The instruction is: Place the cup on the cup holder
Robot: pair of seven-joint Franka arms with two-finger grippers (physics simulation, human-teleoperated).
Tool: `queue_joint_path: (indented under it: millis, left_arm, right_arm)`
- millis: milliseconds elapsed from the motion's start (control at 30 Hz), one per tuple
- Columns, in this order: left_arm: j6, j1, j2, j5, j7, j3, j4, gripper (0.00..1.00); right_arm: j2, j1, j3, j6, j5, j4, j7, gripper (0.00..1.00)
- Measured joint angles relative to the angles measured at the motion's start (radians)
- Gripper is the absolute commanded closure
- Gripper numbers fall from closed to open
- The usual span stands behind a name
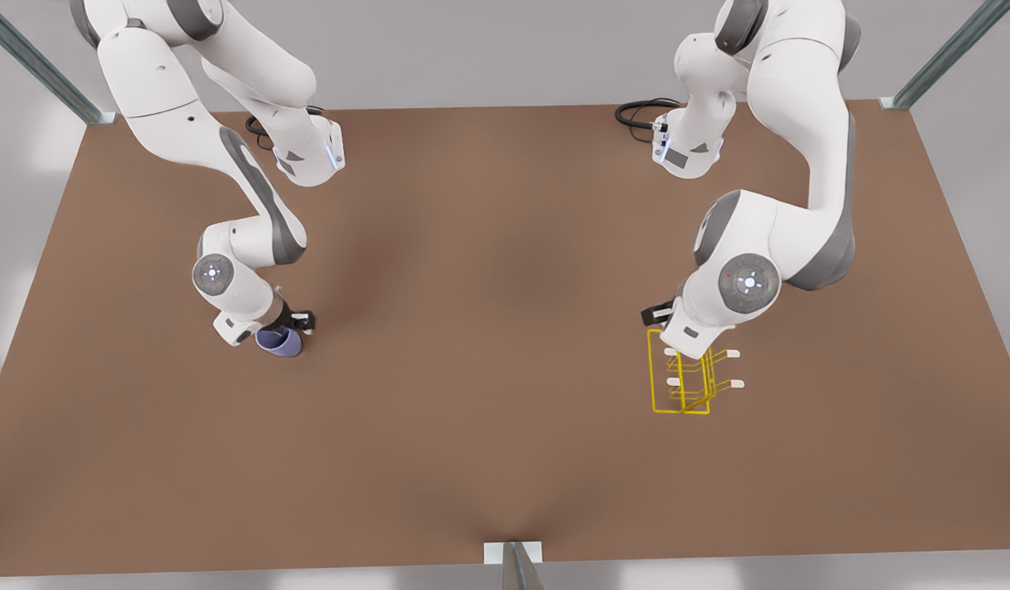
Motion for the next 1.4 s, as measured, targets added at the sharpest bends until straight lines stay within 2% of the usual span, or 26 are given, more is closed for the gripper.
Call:
queue_joint_path:
  millis: [533,667,733,800,967,1100,1233,1400]
  left_arm:
    - [0.0,-0.008,0.001,0.0,-0.028,0.001,0.0,0.0]
    - [0.0,-0.007,0.001,0.0,-0.032,0.0,0.0,0.0]
    - [0.0,-0.006,0.001,0.0,-0.033,0.0,0.001,0.0]
    - [0.0,-0.006,0.001,0.001,-0.035,0.0,0.001,0.0]
    - [0.0,-0.006,0.001,0.002,-0.038,0.001,0.001,0.0]
    - [0.0,-0.008,0.001,0.003,-0.04,0.001,0.0,0.0]
    - [0.0,-0.011,0.002,0.003,-0.042,0.001,0.0,0.0]
    - [0.0,-0.016,0.007,0.004,-0.049,0.001,0.001,0.0]
  right_arm:
    - [-0.011,-0.028,0.014,0.001,-0.017,-0.004,-0.019,0.79]
    - [-0.081,-0.23,0.275,-0.072,-0.017,-0.002,-0.017,0.79]
    - [-0.091,-0.232,0.333,-0.108,-0.009,0.013,-0.013,0.79]
    - [-0.082,-0.191,0.346,-0.145,0.0,0.062,-0.007,0.79]
    - [0.018,0.033,0.249,-0.281,0.038,0.324,0.027,0.79]
    - [0.084,0.271,0.106,-0.368,0.142,0.5,0.07,0.79]
    - [0.221,0.426,0.083,-0.39,0.256,0.629,0.119,0.79]
    - [0.36,0.537,0.089,-0.318,0.467,0.771,0.178,0.79]
